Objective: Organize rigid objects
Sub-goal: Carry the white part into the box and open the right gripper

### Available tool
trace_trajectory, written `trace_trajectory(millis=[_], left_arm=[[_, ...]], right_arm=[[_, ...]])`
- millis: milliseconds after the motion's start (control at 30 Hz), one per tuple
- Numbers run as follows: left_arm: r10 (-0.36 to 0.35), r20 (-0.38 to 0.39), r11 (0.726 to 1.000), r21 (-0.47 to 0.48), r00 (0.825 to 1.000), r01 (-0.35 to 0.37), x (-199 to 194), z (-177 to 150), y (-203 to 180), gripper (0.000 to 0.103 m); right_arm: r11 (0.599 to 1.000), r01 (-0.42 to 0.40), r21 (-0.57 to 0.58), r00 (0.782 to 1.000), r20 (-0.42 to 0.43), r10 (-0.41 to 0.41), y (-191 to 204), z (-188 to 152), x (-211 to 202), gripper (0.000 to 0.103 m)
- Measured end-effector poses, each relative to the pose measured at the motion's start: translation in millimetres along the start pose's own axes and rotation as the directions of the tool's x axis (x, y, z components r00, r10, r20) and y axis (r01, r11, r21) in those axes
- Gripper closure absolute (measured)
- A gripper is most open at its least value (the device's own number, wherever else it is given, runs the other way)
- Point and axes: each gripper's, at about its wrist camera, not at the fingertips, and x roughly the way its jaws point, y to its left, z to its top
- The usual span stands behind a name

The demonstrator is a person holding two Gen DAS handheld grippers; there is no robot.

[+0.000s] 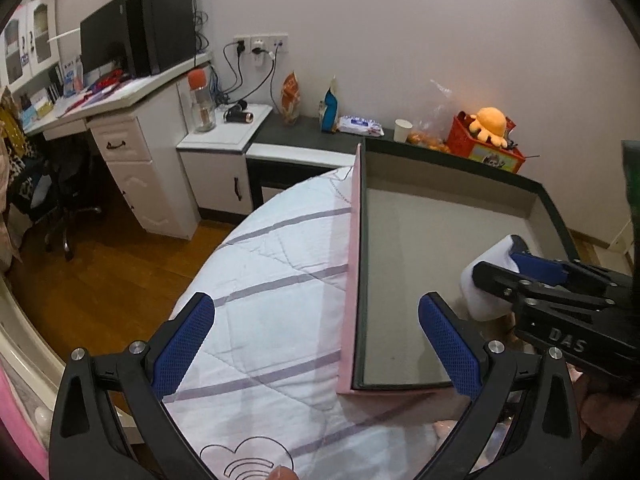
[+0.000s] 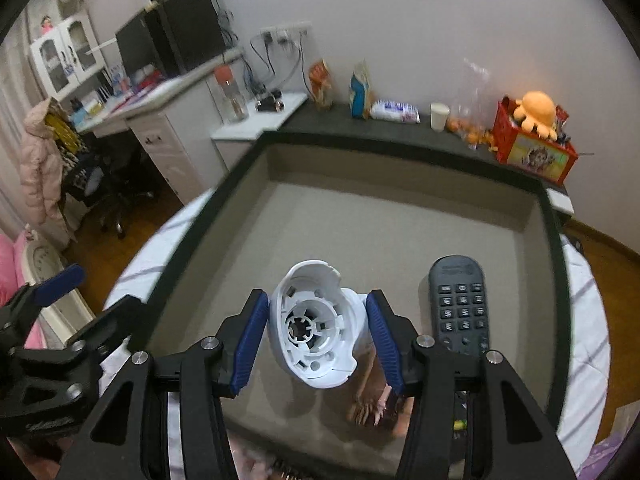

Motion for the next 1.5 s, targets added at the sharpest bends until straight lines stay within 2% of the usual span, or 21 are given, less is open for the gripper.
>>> trace_trajectory(millis=[200, 233, 267, 333, 600, 633, 700, 833, 1100, 1367, 1500], left_arm=[[0.001, -0.016, 1.0, -0.011, 1.0, -0.001, 7, -4, 3, 0.0], [0.001, -0.016, 1.0, -0.01, 1.0, -0.001, 6, -4, 4, 0.0], [0.0, -0.015, 1.0, -0.01, 1.0, 0.0, 6, -4, 4, 0.0], [0.0, -0.009, 1.0, -0.009, 1.0, 0.0, 1, -5, 4, 0.0], [-0.018, 0.036, 1.0, -0.005, 0.999, 0.018, -34, -15, -2, 0.0], [-0.023, 0.04, 1.0, 0.0, 0.999, 0.023, -38, -18, -4, 0.0], [-0.031, 0.044, 0.999, 0.015, 0.999, 0.031, -47, -24, -10, 0.0], [-0.053, 0.039, 0.998, 0.043, 0.998, 0.052, -62, -38, -23, 0.0], [-0.082, 0.008, 0.992, 0.094, 0.997, 0.081, -86, -72, -45, 0.0], [-0.095, -0.016, 0.99, 0.1, 0.995, 0.096, -103, -102, -57, 0.0], [-0.095, -0.021, 0.988, 0.121, 0.995, 0.097, -111, -110, -64, 0.0]], right_arm=[[1.0, 0.018, -0.008, 0.999, -0.039, -0.018, -1, -3, 13, 0.049], [1.0, 0.023, -0.001, 0.999, -0.036, -0.023, -2, -3, 13, 0.046], [1.0, 0.026, 0.006, 0.999, -0.033, -0.026, -4, -3, 11, 0.034], [0.999, 0.036, 0.019, 0.999, -0.01, -0.036, -5, -3, 5, 0.019], [0.994, 0.003, 0.105, 0.992, 0.128, -0.017, -17, -14, -53, 0.017], [0.994, 0.003, 0.113, 0.99, 0.138, -0.019, -17, -16, -59, 0.014], [0.992, 0.008, 0.13, 0.986, 0.163, -0.029, -20, -27, -77, 0.0], [0.986, 0.012, 0.164, 0.979, 0.198, -0.045, -23, -53, -107, 0.0], [0.969, 0.059, 0.239, 0.971, 0.21, -0.111, -32, -111, -147, 0.0], [0.948, 0.106, 0.301, 0.971, 0.172, -0.163, -45, -166, -166, 0.0], [0.948, 0.113, 0.297, 0.974, 0.156, -0.165, -44, -177, -166, 0.0]])
